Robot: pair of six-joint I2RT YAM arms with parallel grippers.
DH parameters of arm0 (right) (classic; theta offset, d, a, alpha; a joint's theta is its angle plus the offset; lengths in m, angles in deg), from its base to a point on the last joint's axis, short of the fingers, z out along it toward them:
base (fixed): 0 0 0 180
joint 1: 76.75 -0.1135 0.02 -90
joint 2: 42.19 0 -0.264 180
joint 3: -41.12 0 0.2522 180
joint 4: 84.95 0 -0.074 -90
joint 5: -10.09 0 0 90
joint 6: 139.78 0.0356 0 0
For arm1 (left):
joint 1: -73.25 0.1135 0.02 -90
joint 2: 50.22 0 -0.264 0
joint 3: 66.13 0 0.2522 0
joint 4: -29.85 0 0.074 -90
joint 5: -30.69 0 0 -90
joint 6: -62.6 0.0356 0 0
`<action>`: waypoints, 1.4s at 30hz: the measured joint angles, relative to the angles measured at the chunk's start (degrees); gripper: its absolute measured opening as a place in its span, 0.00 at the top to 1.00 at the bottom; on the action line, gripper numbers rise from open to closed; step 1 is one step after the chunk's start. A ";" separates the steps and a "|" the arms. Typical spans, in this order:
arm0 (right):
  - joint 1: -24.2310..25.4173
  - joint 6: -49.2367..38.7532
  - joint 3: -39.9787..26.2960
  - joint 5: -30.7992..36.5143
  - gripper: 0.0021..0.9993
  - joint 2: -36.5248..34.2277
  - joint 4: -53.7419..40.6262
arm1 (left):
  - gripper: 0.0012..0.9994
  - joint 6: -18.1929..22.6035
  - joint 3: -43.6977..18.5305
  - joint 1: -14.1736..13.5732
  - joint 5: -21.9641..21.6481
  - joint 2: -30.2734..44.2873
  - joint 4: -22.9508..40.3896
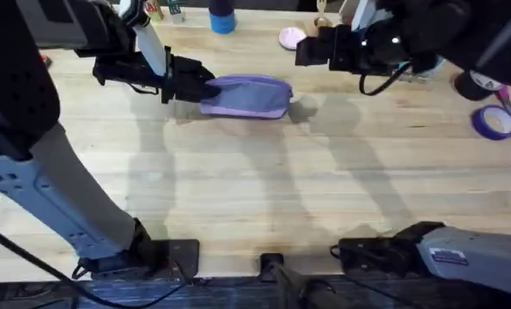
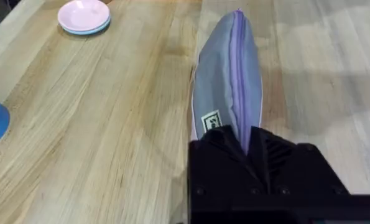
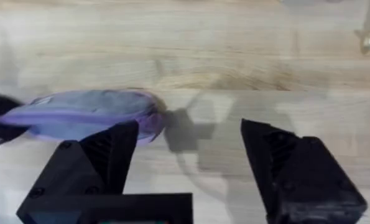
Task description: Unzip the bag, pick up the pens from the table one at a time and place them inside, then zip the bag closed.
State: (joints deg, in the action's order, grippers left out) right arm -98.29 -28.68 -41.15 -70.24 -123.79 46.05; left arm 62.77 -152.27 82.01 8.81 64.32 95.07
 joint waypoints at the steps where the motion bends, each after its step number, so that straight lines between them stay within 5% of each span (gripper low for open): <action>1: -0.47 -0.37 0.00 -0.02 0.01 0.97 -0.26 | 0.96 0.00 0.00 0.00 0.00 0.00 0.00; 4: -1.69 -0.89 0.00 -0.02 0.00 3.99 -0.97 | 0.93 0.02 0.00 0.00 0.00 0.00 -0.02; 10: -1.93 -1.44 0.00 0.00 0.00 7.13 -0.97 | 0.08 -0.24 0.00 0.28 2.71 0.00 0.02; 11: -1.93 -1.46 0.00 0.00 0.00 7.17 -0.99 | 0.02 -0.37 0.00 0.28 2.97 0.00 0.11; 24: -1.93 -1.46 0.00 0.00 0.00 7.16 -1.05 | 0.00 -0.42 0.00 0.98 4.11 -0.16 1.38; 28: -1.93 -1.46 0.00 0.00 0.00 7.16 -1.06 | 0.00 -0.41 -0.10 2.72 3.48 -3.23 6.11; 32: -1.93 -1.47 0.00 0.00 0.00 7.16 -1.05 | 0.00 -0.77 -1.80 3.88 -2.75 -13.89 14.98; 37: -1.93 -1.49 0.00 0.00 0.00 7.25 -1.07 | 0.00 -7.82 -2.19 3.50 -8.64 -22.09 15.85; 42: -1.93 -1.49 0.00 0.00 0.00 9.02 -1.20 | 0.00 -20.70 -2.19 3.29 -16.93 -29.35 15.88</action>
State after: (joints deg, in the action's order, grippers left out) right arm -100.22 -30.16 -41.15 -70.24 -114.77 44.85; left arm 42.08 -154.45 85.30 -8.12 34.96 110.95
